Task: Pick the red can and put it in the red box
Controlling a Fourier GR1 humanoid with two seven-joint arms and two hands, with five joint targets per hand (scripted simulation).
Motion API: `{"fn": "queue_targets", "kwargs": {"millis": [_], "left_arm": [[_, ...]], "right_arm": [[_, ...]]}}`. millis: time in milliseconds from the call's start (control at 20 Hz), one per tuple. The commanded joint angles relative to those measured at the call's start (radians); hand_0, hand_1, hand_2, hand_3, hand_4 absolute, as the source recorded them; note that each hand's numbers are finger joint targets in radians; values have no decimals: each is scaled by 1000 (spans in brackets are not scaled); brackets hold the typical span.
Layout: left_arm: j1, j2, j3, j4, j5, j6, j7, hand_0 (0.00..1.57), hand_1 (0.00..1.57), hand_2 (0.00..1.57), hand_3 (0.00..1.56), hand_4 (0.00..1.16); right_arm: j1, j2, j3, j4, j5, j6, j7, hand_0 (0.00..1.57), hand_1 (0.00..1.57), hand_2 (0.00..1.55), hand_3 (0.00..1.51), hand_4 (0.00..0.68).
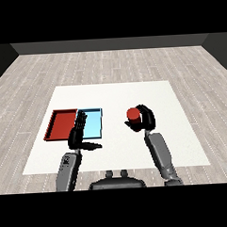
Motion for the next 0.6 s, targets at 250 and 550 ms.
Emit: {"fn": "queue_targets", "kwargs": {"millis": [250, 550], "left_arm": [[-72, -5, -116, 108, -47, 109, 16, 0, 0, 0, 0, 0], [-134, -5, -225, 130, -47, 227, 102, 0, 0, 0, 0, 0]], "right_arm": [[-107, 31, 232, -23, -11, -279, 27, 1438, 1438, 1410, 1381, 622], [4, 32, 243, -110, 7, -220, -39, 1436, 1436, 1427, 1397, 632]]}}
